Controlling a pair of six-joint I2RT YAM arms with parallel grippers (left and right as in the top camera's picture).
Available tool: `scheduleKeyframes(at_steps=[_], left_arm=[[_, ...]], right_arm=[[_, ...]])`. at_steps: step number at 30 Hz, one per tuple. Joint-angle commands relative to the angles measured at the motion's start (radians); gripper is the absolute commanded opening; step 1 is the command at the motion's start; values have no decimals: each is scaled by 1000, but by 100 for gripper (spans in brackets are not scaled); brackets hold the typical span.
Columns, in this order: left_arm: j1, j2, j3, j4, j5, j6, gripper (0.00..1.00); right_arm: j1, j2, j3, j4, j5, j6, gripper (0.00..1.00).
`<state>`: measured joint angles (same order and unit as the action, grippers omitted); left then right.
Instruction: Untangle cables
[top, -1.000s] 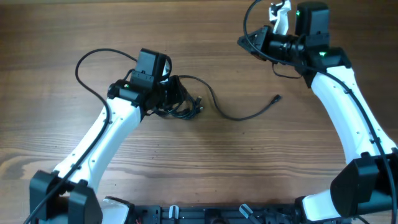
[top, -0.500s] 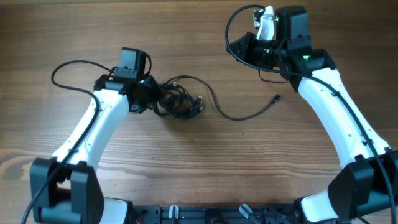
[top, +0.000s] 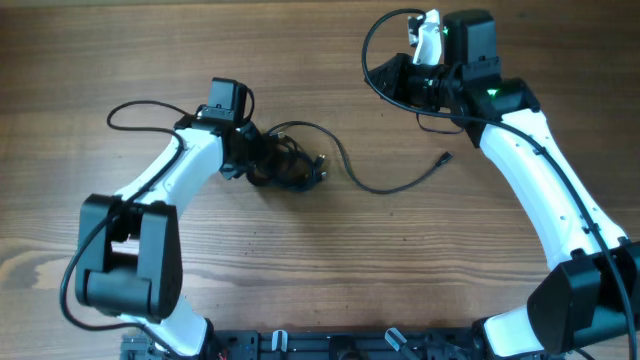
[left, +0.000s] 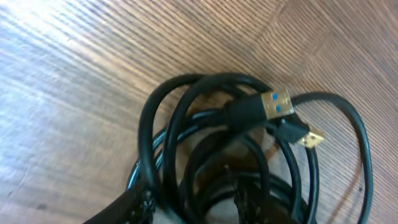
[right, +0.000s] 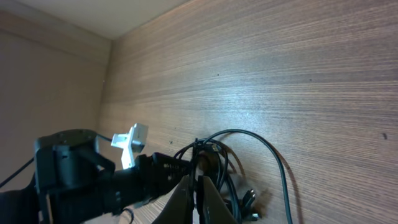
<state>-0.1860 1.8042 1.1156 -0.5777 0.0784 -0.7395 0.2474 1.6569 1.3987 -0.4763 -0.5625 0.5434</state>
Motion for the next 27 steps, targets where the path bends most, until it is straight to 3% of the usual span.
scheduleKeyframes(at_steps=[1,6,10,12,17,20,23,26,27], left_arm=[[-2,49,-6,11,-13,-6,41],[-3,90,-6,18,-18,-5,37],[-3,96,-6,34,-21,-5,12],[-2,95,-5,48,-20,-5,4],[6,60,31,35,24,-6,4],[12,2,72,35,132,-12,4],[15,-60,107,37,214,-145,4],[19,-121,122,45,224,-402,4],[21,-144,122,52,219,-546,4]], right_arm=[[3,11,15,-5,16,-20,6],[3,11,15,-4,17,-20,6],[3,11,15,-5,16,-20,6],[3,11,15,-5,16,-21,6],[3,11,15,-14,16,-21,7],[4,11,15,-18,16,-24,7],[4,11,15,-20,5,-27,7],[5,11,15,-21,-44,-47,8],[6,11,15,-26,-58,-47,8]])
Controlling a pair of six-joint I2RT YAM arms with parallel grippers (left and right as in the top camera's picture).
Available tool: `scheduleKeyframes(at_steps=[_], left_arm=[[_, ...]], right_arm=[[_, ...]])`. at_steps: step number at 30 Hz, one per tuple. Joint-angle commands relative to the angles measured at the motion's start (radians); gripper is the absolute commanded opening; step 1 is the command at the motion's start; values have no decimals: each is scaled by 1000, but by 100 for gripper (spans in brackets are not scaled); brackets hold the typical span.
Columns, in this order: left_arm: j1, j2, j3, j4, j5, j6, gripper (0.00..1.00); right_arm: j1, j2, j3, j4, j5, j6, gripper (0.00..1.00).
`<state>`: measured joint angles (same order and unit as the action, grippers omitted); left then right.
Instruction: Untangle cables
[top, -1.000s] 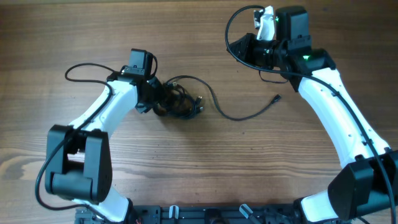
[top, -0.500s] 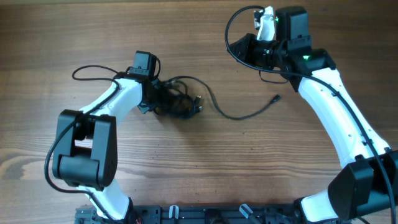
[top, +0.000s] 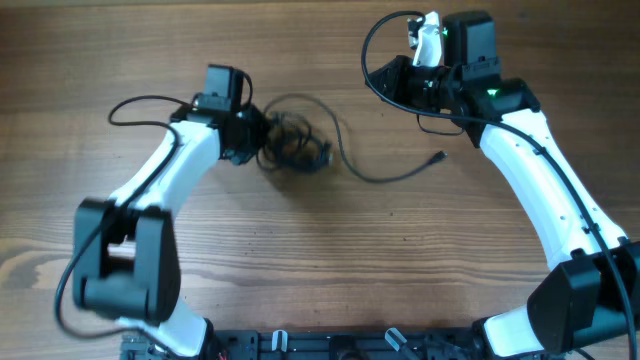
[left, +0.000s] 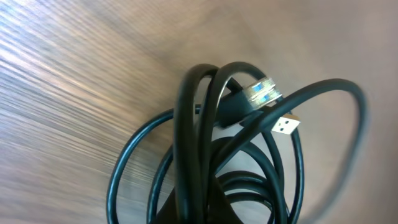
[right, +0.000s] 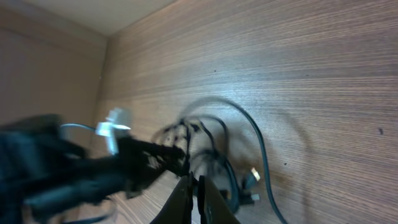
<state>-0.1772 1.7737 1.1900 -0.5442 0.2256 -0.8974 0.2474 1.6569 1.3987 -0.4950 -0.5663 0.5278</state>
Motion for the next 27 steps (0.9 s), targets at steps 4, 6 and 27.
scheduleKeyframes(at_steps=[4,6,27], left_arm=[[11,-150,48,18,75,-798,4],[11,-153,48,18,96,-907,4],[12,-153,48,80,448,-1284,4]], right_arm=[[26,11,15,-21,-100,-33,8],[43,11,15,-20,-110,-42,8],[217,70,15,21,45,-146,48]])
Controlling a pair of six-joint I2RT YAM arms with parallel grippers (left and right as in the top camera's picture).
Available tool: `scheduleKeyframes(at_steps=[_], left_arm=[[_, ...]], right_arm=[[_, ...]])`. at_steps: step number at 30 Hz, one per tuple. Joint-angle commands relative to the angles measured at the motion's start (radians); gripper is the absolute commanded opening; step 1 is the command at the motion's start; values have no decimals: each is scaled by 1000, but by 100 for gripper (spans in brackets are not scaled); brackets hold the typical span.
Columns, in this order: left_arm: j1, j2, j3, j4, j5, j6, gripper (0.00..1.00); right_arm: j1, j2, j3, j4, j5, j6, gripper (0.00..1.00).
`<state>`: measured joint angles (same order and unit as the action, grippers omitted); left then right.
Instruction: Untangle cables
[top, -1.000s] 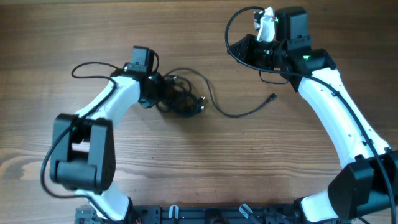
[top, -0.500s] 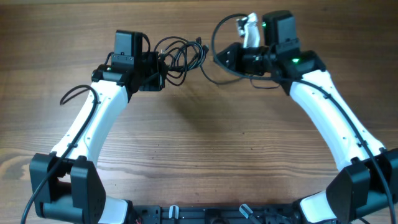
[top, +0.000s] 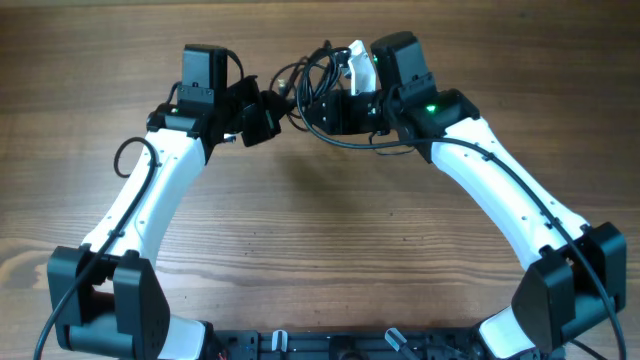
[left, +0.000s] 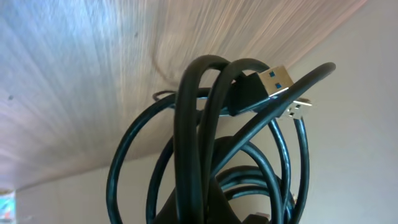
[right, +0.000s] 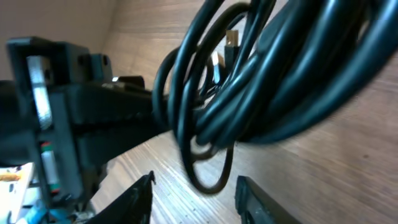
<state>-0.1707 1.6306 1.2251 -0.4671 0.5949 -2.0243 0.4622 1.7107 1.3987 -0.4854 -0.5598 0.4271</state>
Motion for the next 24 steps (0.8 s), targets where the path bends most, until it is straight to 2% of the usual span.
scheduleKeyframes(at_steps=[1,13,18,20,21,24], left_arm=[[5,-10,13,4,79,-157,4],[5,-10,13,4,124,-157,4],[5,-10,12,-5,130,-152,4],[6,-9,12,-22,121,-151,4],[6,-10,12,-27,107,-140,4],[6,-10,12,-45,41,-83,4]], right_arm=[[3,17,15,18,36,-56,49],[43,84,15,73,71,-87,47],[47,92,15,119,127,-49,21],[45,88,15,126,126,-29,8],[44,85,15,126,126,-21,4],[39,60,15,106,126,5,4]])
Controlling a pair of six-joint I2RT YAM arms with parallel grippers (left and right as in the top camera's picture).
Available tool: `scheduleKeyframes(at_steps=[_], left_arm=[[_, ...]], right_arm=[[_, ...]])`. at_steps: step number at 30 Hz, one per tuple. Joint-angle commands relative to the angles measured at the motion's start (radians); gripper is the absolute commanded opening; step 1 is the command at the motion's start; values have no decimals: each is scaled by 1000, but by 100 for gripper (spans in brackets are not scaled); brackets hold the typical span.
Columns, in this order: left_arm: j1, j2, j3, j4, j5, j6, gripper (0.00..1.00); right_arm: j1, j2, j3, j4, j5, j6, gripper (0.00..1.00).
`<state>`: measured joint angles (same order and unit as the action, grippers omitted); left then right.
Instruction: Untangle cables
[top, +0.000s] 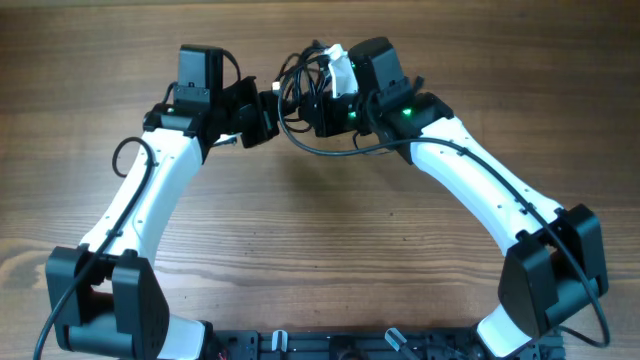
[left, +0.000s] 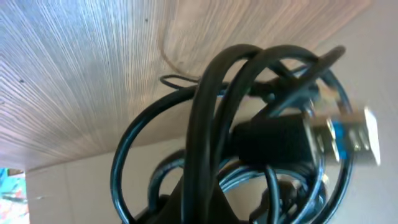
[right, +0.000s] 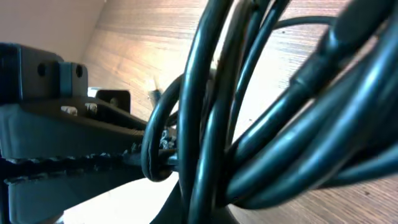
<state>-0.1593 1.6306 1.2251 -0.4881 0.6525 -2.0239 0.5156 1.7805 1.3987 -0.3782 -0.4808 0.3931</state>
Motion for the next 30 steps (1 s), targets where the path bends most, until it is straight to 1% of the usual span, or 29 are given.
scheduleKeyframes(at_steps=[1,6,10,12,15,17,21,24,27,29,30], left_arm=[[-6,-10,11,-35,-42,-71,4],[-6,-10,11,-180,-274,-19,4],[-6,-9,11,-248,-440,49,4],[-6,-10,11,-265,-488,114,4],[-6,-10,11,-265,-564,285,4],[-6,-10,11,-265,-596,364,4],[-7,-9,11,-264,-568,573,4],[-7,-9,11,-264,-487,727,4],[-7,-9,11,-266,-389,809,4],[-7,-9,11,-266,-322,840,4],[-7,-10,11,-269,-255,843,4]], right_arm=[[-18,-24,15,-11,47,41,4],[-34,-124,15,-71,47,43,4],[-48,-214,15,-128,47,44,4],[-56,-255,15,-154,47,46,4],[-69,-295,15,-179,33,56,4],[-80,-316,15,-193,20,72,4],[-93,-328,15,-179,11,94,4],[-93,-314,15,-130,22,106,4],[-93,-290,15,-57,106,138,4],[-92,-271,15,1,168,149,4],[-92,-246,15,58,209,161,4]])
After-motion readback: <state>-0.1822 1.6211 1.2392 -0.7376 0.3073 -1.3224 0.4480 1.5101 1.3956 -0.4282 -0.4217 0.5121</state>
